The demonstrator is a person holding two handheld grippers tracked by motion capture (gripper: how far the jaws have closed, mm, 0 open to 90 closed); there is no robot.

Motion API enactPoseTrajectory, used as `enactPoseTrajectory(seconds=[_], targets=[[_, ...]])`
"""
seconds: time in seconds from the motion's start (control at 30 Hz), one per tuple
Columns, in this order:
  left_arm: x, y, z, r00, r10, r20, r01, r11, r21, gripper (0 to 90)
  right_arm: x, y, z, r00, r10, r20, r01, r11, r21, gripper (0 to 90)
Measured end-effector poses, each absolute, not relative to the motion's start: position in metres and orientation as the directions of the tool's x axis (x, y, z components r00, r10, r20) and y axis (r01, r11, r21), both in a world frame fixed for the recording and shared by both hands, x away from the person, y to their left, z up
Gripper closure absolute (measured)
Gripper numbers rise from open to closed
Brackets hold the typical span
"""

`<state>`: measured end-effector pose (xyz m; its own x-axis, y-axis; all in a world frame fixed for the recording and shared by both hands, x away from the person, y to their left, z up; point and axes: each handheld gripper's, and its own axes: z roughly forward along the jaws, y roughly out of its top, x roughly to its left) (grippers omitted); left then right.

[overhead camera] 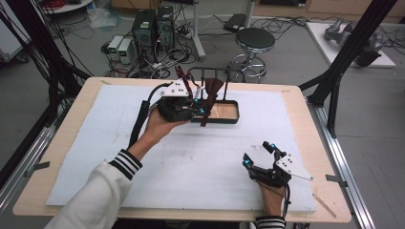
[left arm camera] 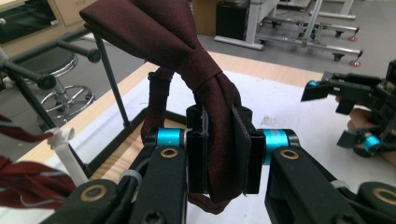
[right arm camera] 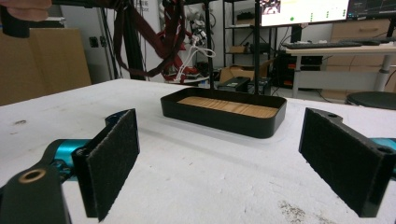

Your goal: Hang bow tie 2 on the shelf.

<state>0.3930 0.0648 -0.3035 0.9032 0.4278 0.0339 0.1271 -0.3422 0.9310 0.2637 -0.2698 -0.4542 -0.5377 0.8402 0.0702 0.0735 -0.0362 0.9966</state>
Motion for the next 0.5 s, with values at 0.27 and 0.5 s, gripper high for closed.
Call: enactPoseTrajectory(seconds=[0.27,0.5], targets=[[0.404,0.058,-0.3,0.893,0.448,0.024,0.124,-0.299,0.946,77.0,0.264,-0.27,-0.454,-0.538,0.84,0.077,0.077,-0.042,0.996,11.5],[0.413,0.054,-0.299,0.887,0.462,0.014,0.127,-0.273,0.954,77.1,0.264,-0.27,-0.454,-0.538,0.84,0.074,0.072,-0.041,0.997,11.5]])
